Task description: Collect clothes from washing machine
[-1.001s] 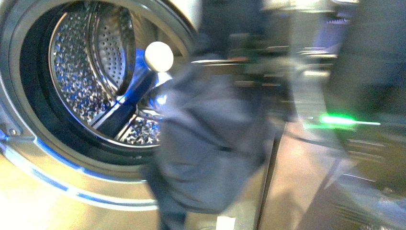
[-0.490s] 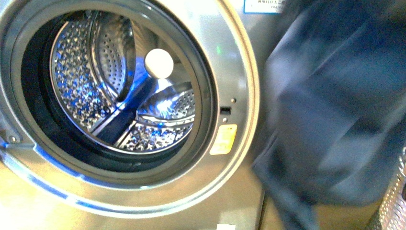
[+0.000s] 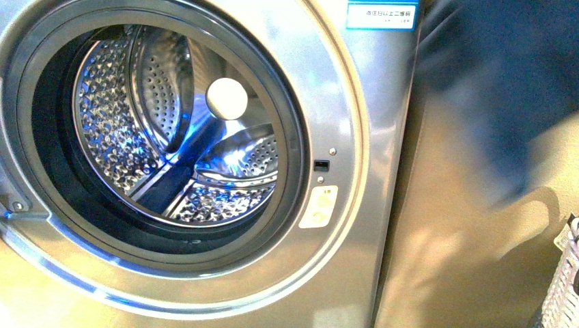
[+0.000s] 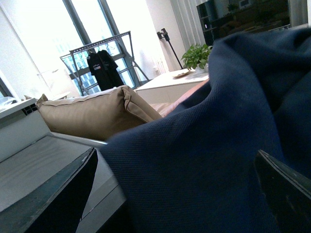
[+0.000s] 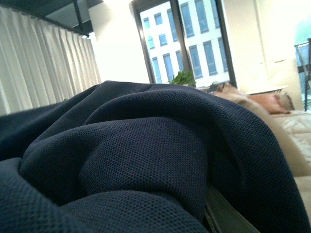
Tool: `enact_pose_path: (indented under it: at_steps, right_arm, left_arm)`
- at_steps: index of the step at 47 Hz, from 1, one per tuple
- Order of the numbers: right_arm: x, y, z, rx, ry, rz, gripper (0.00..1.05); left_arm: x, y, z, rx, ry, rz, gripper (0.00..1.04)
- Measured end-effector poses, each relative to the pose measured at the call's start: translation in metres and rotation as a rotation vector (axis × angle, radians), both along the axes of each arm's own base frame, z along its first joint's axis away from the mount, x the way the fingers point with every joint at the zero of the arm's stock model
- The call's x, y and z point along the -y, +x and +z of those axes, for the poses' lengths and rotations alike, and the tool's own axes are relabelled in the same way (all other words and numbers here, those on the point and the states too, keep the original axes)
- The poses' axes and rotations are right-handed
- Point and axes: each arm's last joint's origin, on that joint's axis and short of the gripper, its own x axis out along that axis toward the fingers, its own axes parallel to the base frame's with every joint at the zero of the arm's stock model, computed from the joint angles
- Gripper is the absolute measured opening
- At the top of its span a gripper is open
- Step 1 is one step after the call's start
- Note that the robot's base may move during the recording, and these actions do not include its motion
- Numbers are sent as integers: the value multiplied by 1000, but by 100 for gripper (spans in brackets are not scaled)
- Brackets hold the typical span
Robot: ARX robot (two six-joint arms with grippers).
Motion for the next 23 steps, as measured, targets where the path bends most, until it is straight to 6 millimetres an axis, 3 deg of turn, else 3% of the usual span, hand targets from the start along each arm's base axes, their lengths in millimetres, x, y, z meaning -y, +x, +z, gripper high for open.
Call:
enact_pose_path:
  at_steps: [8,13,18,23]
  right_arm:
    - [42,-23,28,52,33,-96,6]
    - [66,-35,30,40,50,-147,6]
    - [81,-38,21,-8,49,-174,6]
    - [93,-35,-13,-119,56,-150,6]
  left_arm:
    - [0,0,0,0,0,0,98]
    - [0,0,0,0,0,0,98]
    - [0,0,0,0,0,0,98]
    - [0,0,0,0,0,-1,98]
